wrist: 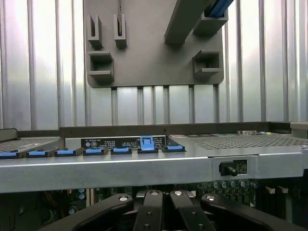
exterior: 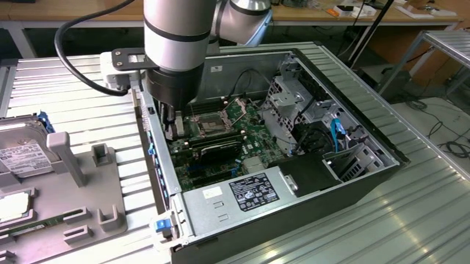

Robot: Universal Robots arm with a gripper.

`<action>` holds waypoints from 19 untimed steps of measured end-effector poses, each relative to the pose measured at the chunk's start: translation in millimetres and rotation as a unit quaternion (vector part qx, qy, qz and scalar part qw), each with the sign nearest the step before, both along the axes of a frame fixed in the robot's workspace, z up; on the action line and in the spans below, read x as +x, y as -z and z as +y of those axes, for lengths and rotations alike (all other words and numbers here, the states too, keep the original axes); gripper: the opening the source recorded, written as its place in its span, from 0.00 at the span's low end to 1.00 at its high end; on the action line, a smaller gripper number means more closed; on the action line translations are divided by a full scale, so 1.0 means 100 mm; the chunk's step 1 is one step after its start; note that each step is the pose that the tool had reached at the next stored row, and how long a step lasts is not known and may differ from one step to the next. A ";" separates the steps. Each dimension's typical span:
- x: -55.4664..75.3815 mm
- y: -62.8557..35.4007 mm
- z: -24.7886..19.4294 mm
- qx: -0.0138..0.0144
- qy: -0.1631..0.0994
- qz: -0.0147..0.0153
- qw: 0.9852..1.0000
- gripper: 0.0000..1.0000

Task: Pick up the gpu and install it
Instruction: 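Press down on the gpu until it lock into place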

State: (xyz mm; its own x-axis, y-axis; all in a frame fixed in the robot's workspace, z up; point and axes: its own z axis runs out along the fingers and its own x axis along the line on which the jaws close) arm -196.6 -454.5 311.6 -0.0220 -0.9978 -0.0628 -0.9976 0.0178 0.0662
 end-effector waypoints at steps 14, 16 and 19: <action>-0.04 0.070 0.000 -0.001 -0.001 -0.004 1.000 0.11; -0.04 0.071 0.001 0.000 -0.001 -0.004 1.000 0.11; -0.05 0.050 -0.012 -0.002 -0.001 -0.003 1.000 0.11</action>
State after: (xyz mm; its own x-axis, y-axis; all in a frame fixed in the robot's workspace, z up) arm -202.0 -455.7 306.6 -0.0193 -0.9981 -0.0590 -0.9981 0.0158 0.0599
